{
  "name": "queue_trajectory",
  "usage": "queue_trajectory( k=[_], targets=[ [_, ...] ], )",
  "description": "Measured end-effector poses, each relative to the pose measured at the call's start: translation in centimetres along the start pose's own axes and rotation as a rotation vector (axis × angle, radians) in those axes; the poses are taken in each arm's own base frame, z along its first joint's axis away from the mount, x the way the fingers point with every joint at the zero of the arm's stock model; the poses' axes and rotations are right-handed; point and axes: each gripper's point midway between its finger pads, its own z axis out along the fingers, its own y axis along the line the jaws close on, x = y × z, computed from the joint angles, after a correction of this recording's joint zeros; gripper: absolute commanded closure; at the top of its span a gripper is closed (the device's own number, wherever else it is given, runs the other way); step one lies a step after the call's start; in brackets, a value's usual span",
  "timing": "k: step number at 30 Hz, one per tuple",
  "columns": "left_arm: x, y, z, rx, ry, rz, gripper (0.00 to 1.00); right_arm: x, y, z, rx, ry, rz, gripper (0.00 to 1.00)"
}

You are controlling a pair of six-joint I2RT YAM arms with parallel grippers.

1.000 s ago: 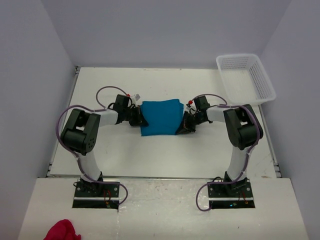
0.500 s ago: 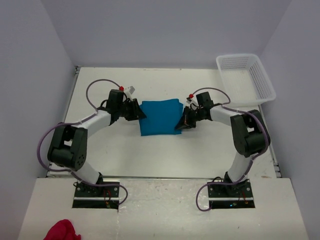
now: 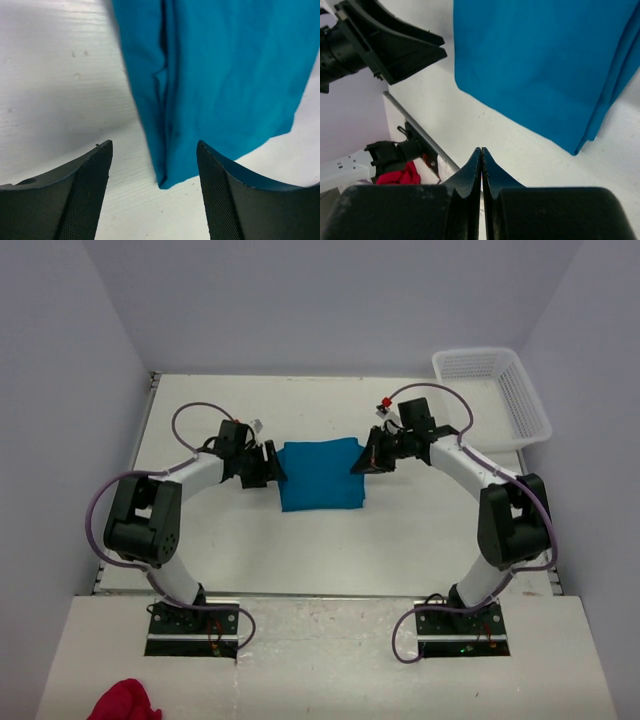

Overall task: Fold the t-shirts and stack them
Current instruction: Put the neatly folded tshirt into the corner of the board with the left arm

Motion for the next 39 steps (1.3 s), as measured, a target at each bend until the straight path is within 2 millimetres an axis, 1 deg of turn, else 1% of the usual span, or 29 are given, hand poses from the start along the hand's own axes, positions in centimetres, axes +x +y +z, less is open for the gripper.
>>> queue_trajectory(
  k=[2, 3, 5, 8, 13, 16, 19, 27, 39],
  targets=[
    [0.2, 0.9, 0.4, -0.028, 0.018, -0.015, 0.29, -1.0, -0.6, 0.9, 0.026, 0.006, 0.011, 1.0],
    [0.1, 1.3, 0.6, -0.039, 0.02, -0.018, 0.26, -1.5, -1.0, 1.5, 0.035, 0.011, 0.017, 1.0],
    [-0.1, 1.9, 1.0, -0.053, 0.021, -0.019, 0.26, -2.1, -1.8, 2.6, 0.05, 0.034, 0.036, 1.0],
    [-0.5, 2.2, 1.4, -0.054, 0.023, -0.024, 0.26, -2.7, -3.3, 4.6, 0.069, 0.066, 0.064, 1.0],
    [-1.6, 1.7, 2.2, -0.006, 0.008, -0.017, 0.26, -1.7, -6.4, 7.2, 0.109, 0.138, 0.135, 1.0],
    [-2.5, 1.3, 2.8, 0.046, 0.001, -0.017, 0.27, -1.1, -7.6, 8.1, 0.128, 0.166, 0.167, 1.0],
    [-3.1, 1.0, 3.1, 0.076, -0.006, -0.016, 0.27, -0.8, -8.0, 8.2, 0.137, 0.177, 0.184, 1.0],
    [-3.7, 0.7, 3.6, 0.102, -0.004, -0.014, 0.26, -1.2, -7.8, 8.3, 0.136, 0.171, 0.19, 1.0],
    [-3.5, 0.6, 3.6, 0.123, 0.006, -0.013, 0.26, -1.4, -7.7, 8.4, 0.135, 0.167, 0.196, 1.0]
  ],
)
